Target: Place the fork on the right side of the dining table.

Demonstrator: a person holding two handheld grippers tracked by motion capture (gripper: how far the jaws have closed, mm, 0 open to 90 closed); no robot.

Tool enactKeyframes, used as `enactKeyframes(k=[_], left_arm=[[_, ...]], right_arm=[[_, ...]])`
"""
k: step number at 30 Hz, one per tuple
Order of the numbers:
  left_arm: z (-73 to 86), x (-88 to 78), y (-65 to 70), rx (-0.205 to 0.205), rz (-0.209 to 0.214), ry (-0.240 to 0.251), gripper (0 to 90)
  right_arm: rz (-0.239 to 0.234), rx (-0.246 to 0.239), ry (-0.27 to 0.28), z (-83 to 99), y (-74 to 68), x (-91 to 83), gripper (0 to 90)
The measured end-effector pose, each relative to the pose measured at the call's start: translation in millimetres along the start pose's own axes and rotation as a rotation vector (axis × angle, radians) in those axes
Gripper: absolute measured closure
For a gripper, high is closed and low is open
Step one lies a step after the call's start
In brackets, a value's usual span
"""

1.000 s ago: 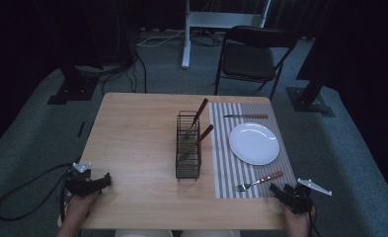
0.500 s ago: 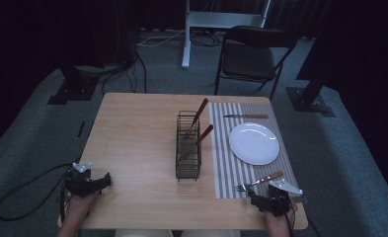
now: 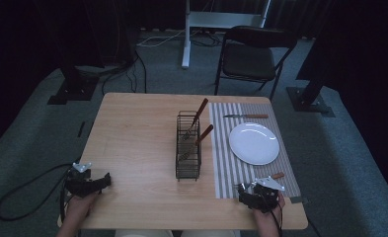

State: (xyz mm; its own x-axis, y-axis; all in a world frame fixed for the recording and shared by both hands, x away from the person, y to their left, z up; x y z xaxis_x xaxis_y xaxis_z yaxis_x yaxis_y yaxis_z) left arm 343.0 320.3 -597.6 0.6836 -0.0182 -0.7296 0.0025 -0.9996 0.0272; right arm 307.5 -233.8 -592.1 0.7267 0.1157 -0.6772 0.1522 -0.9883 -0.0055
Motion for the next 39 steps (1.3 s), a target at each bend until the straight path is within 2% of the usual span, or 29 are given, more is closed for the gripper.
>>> enactKeyframes(k=[1, 5, 9, 22, 25, 30, 39], left_arm=[[0.0, 0.0, 0.0, 0.000, 0.000, 0.000, 0.2], [0.0, 0.0, 0.0, 0.000, 0.000, 0.000, 0.2], [0.0, 0.0, 0.0, 0.000, 0.000, 0.000, 0.3], [0.0, 0.0, 0.0, 0.000, 0.000, 0.000, 0.2], [0.0, 0.0, 0.0, 0.000, 0.000, 0.000, 0.2], [0.0, 0.0, 0.0, 0.000, 0.000, 0.000, 0.3], [0.0, 0.0, 0.0, 0.000, 0.000, 0.000, 0.2]], right_arm=[[0.013, -0.005, -0.002, -1.8, -0.9, 2.9, 11.8], [0.013, 0.010, -0.010, -3.2, 0.6, 5.4, 11.8], [0.001, 0.044, -0.005, -3.9, 4.7, 5.1, 11.7], [0.034, 0.034, -0.013, -11.5, 2.0, 14.5, 11.7], [0.040, 0.057, 0.003, -9.6, 4.6, 8.9, 11.7], [0.036, 0.064, 0.020, -4.9, 15.7, -1.5, 11.7], [0.072, 0.095, 0.018, 8.5, 41.9, -8.8, 11.7]])
Point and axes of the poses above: each handheld gripper's, and its own axes: x roughly forward along the jaws, z roughly out of its underside, y roughly to its right, the point moved 7 cm from there along x, roughly forward along the jaws, and after that the axes turned 3 degrees about z, right-handed, at the moved point
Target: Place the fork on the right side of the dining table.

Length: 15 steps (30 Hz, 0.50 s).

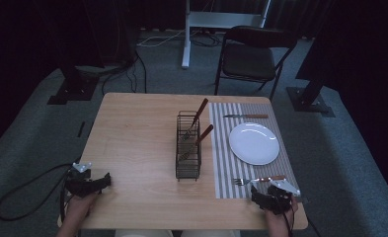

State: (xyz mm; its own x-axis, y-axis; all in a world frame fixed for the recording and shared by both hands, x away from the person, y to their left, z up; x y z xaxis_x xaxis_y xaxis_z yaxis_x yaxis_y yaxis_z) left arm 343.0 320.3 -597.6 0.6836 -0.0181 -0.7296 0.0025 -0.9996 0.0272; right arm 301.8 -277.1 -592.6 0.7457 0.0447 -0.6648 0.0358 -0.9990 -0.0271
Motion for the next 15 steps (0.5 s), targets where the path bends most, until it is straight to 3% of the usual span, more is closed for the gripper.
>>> enactKeyframes(k=[15], left_arm=[[0.0, 0.0, 0.0, 0.000, 0.000, 0.000, 0.2]], right_arm=[[0.057, 0.004, -0.009, 13.5, 27.9, -6.3, 11.7]])
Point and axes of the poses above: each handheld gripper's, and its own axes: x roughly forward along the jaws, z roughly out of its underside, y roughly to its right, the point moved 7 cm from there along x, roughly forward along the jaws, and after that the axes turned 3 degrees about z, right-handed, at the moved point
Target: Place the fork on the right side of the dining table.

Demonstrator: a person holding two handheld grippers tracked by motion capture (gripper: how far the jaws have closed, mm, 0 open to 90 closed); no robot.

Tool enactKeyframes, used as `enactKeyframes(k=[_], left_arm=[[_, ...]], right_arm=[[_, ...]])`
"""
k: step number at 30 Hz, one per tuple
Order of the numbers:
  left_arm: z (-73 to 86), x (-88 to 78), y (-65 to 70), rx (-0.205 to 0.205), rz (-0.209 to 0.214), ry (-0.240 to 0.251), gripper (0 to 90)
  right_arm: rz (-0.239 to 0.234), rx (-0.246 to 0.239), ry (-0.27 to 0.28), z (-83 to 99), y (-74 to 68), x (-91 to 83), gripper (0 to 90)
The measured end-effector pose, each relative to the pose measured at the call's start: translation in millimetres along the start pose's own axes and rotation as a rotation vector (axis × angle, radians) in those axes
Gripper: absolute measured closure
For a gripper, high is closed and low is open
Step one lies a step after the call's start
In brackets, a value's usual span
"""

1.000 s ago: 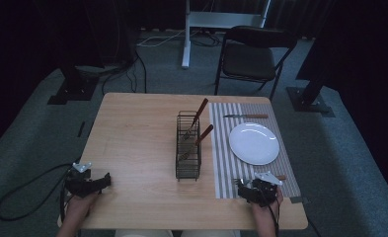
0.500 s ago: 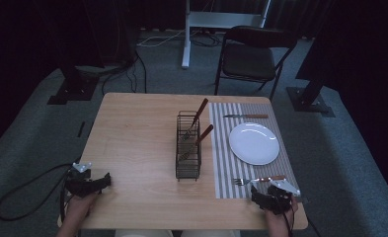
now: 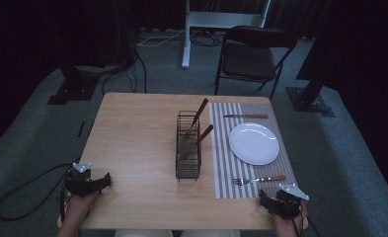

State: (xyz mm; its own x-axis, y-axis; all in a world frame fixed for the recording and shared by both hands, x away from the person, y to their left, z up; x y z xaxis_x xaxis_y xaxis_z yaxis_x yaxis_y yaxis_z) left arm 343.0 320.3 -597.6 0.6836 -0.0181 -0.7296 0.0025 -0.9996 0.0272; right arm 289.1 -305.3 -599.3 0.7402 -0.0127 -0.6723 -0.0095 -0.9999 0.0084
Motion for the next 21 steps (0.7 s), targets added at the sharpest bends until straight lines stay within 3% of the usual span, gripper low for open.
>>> enactKeyframes(k=[21], left_arm=[[0.0, 0.0, 0.0, 0.000, 0.000, 0.000, 0.2]], right_arm=[[0.015, 0.000, 0.071, 6.7, 3.0, -1.7, 11.3]])
Point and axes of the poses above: each handheld gripper's, and its own axes: x roughly forward along the jaws, z roughly out of its underside, y roughly to its right, the point moved 7 cm from there along x, roughly forward along the jaws, and after that the axes turned 3 degrees about z, right-handed, at the moved point
